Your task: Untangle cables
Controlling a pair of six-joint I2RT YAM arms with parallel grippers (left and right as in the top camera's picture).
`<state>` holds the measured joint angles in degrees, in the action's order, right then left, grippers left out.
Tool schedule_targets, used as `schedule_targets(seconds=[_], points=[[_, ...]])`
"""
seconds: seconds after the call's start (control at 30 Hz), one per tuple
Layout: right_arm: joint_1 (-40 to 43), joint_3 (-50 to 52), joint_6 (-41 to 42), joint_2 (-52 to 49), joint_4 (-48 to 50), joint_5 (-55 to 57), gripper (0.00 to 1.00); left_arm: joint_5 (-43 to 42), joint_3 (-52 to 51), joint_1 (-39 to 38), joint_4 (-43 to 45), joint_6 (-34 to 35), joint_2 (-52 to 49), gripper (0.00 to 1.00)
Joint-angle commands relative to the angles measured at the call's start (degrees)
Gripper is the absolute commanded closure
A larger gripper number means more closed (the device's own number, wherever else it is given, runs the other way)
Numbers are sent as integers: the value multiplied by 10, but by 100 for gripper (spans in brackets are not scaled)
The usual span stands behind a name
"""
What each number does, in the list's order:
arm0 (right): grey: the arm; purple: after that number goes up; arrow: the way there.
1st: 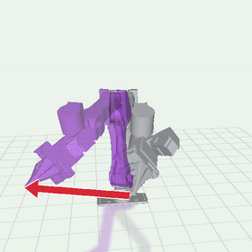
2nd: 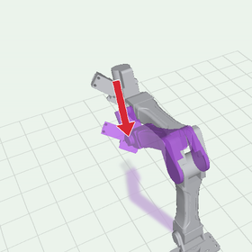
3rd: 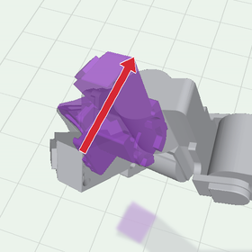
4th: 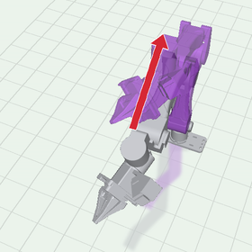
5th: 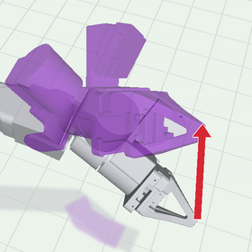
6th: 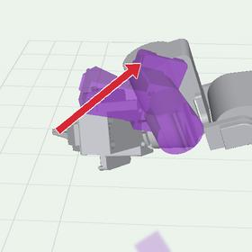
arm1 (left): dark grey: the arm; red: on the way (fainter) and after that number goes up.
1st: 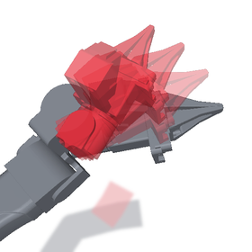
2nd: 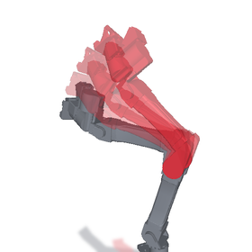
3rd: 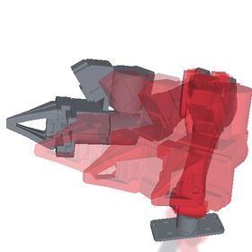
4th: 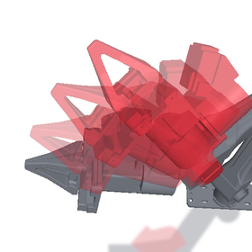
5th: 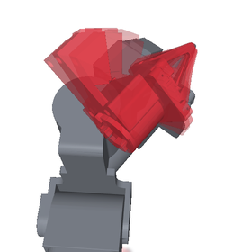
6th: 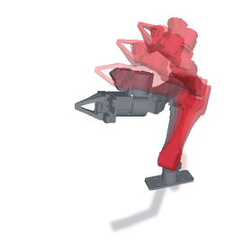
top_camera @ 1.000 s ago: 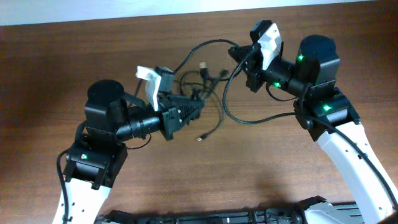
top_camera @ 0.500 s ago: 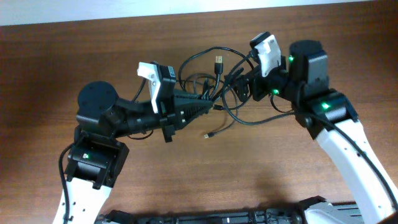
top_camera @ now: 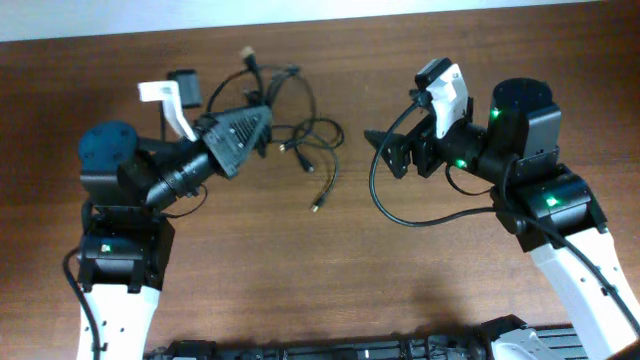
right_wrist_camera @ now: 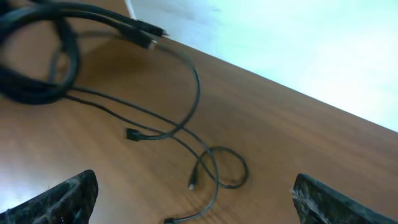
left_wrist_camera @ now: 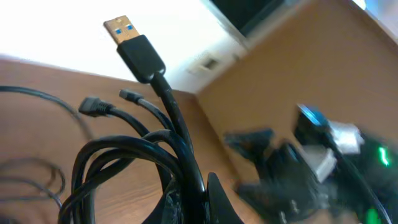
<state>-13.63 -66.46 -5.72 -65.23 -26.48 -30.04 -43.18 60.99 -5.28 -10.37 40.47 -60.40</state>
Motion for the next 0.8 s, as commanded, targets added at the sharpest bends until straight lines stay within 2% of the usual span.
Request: schedule_targets(seconds=[0.0,0.07,0.13,0.33,0.53,0.67,0.77], points=[[2,-1,6,19,10,-88,1,71,8,5,3,206,5,100],[2,-1,6,19,14,-110,1,88,8,5,5,300,5,100],[2,-1,6,19,14,-122,1,89,8,5,4,334,5,100],[2,-1,6,18,44,-267,1,84,8,-23,16,344,5,100],[1,-1,6,11,45,-272,4,105,8,-91,43,410,5,100],[1,-1,6,11,44,-274,4,135,8,-150,45,409,0,100],[-13,-1,6,11,47,-274,4,151,8,-193,84,409,-15,100]])
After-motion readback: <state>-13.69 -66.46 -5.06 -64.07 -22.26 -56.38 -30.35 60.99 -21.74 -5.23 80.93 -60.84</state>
